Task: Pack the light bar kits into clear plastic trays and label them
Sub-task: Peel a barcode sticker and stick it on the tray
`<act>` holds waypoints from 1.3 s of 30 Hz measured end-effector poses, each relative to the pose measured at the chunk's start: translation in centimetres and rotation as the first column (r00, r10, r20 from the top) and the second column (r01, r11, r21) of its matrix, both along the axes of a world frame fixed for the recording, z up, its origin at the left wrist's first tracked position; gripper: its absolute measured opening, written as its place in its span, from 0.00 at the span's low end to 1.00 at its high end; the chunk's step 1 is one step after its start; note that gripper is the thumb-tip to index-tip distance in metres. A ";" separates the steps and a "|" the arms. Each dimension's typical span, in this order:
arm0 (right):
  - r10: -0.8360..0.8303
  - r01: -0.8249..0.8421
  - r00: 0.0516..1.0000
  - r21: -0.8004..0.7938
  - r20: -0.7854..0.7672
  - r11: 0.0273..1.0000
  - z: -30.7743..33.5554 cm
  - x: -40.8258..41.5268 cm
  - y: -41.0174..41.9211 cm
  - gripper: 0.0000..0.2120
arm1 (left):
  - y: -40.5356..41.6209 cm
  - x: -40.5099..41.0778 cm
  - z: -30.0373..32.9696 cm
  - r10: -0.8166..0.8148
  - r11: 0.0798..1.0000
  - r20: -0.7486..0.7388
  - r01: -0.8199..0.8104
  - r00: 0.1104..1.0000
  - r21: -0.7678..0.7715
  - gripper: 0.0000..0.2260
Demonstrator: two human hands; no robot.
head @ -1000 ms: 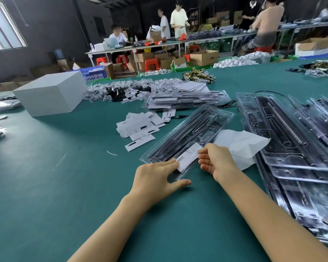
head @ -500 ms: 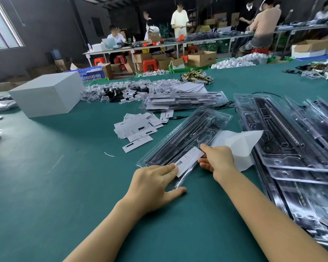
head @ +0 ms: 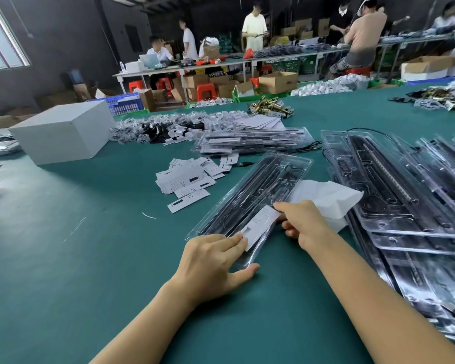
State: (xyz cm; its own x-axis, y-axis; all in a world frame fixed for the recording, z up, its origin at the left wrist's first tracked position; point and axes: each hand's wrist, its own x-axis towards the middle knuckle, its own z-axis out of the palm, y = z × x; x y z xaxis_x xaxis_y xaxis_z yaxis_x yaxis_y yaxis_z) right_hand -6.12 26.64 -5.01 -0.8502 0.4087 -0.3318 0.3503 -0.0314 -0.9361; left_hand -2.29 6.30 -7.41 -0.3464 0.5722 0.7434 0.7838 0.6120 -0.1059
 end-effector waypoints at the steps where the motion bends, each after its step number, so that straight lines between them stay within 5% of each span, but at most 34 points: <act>1: 0.001 -0.001 1.000 -0.068 -0.002 0.998 0.2 0.0 0.1 0.07 | 0.1 0.0 0.0 -0.001 1.000 -0.004 0.001 1.000 0.012 0.16; 10: 0.016 -0.044 0.982 -0.144 -0.190 0.989 0.2 0.0 -0.8 0.12 | 0.6 0.5 0.1 -0.007 1.000 -0.089 0.005 0.996 -0.016 0.18; 15: -0.125 0.054 0.983 -0.443 -0.133 0.895 0.2 0.2 -0.7 0.03 | 0.9 0.6 0.0 0.013 0.996 -0.099 -0.021 0.995 -0.085 0.19; 20: -0.197 0.106 0.972 -0.507 -0.129 0.855 0.0 0.0 -0.5 0.06 | 0.9 0.5 -0.1 0.017 0.995 -0.063 -0.023 0.998 -0.096 0.20; 25: -0.245 0.128 0.961 -0.574 -0.131 0.809 0.2 -0.2 -0.2 0.06 | 0.6 0.2 0.8 0.052 0.996 0.102 -0.045 0.993 -0.071 0.24; 28: -0.277 0.125 0.954 -0.685 -0.117 0.718 0.7 -0.1 -0.2 0.05 | 0.0 -0.2 1.7 0.016 0.993 0.296 -0.049 0.955 0.104 0.30; 30: -0.285 0.114 0.951 -0.722 -0.119 0.682 1.2 -0.1 -0.2 0.04 | 0.1 -0.1 2.1 0.070 0.941 0.412 -0.198 0.908 0.276 0.32; 32: -0.287 0.101 0.950 -0.744 -0.126 0.661 1.5 -0.1 -0.2 0.04 | 0.1 -0.1 2.0 0.165 0.733 0.548 -0.474 0.820 0.488 0.29; 34: -0.284 0.089 0.950 -0.758 -0.131 0.646 1.7 -0.1 -0.2 0.04 | 0.0 -0.2 2.6 -0.051 0.514 0.778 -0.651 0.626 0.558 0.28; 36: -0.281 0.082 0.951 -0.764 -0.133 0.641 1.7 -0.1 -0.2 0.04 | 0.0 -0.3 2.8 -0.522 0.466 0.780 -0.651 0.345 0.599 0.25; 39: -0.263 0.075 0.954 -0.740 -0.141 0.668 1.3 -0.1 -0.5 0.03 | 0.4 0.1 2.7 -0.733 0.483 0.671 -0.612 0.109 0.627 0.15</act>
State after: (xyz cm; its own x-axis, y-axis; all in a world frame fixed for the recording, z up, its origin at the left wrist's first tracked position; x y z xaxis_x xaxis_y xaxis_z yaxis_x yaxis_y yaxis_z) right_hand -6.21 26.19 -3.71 -0.8766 0.2661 -0.4011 0.0614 -0.7647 -0.6414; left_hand -2.18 6.74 -4.66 -0.9703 0.1739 -0.1682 -0.2060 -0.2286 0.9515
